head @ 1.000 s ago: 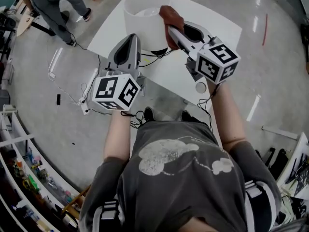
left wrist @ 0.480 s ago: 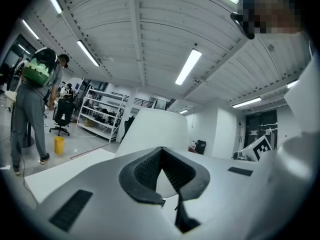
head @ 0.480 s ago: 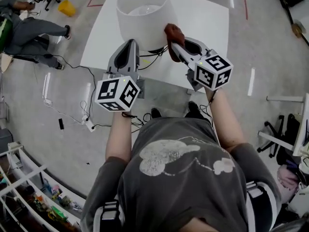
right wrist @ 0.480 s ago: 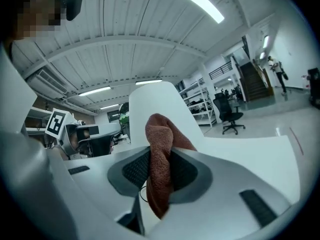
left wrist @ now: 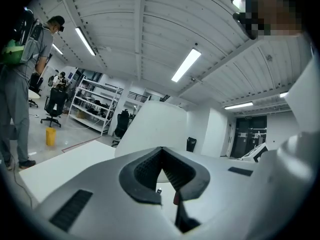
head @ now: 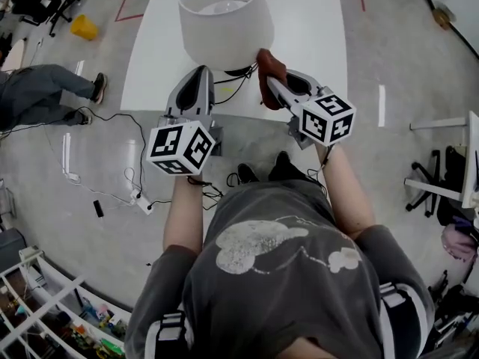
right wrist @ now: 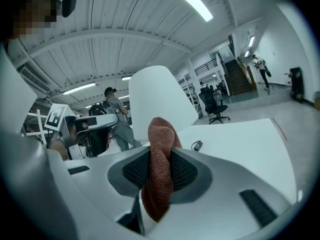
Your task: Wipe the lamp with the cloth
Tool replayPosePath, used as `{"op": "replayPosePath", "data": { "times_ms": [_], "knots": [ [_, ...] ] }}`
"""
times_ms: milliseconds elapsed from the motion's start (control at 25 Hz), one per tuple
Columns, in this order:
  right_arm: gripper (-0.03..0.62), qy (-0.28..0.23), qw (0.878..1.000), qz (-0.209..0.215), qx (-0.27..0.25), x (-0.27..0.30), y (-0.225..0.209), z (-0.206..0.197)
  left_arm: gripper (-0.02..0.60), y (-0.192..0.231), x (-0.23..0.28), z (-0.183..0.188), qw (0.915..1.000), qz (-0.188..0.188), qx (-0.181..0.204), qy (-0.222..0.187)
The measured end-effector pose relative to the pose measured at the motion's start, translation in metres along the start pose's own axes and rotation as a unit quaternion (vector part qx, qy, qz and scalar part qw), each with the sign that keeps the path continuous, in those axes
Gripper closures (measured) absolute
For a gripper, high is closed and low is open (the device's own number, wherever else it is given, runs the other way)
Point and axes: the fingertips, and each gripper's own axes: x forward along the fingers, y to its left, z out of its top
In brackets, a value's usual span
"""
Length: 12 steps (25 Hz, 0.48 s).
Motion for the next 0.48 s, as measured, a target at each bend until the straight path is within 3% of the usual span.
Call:
{"op": "replayPosePath", "data": {
  "times_ms": [240, 480],
  "knots": [
    [0.503, -0.034, 0.999, 0.004, -0.019, -0.019, -0.004, 0.038, 0.574, -0.009, 0.001, 0.013, 0.9998, 0.009, 0.008, -0.015],
    [0.503, -0.07, 0.994, 0.06, -0.057, -0.019, 0.017, 0.091, 0.574, -0.018, -0.003, 0.034, 0.9981, 0.031, 0.048, -0.023]
  ]
}}
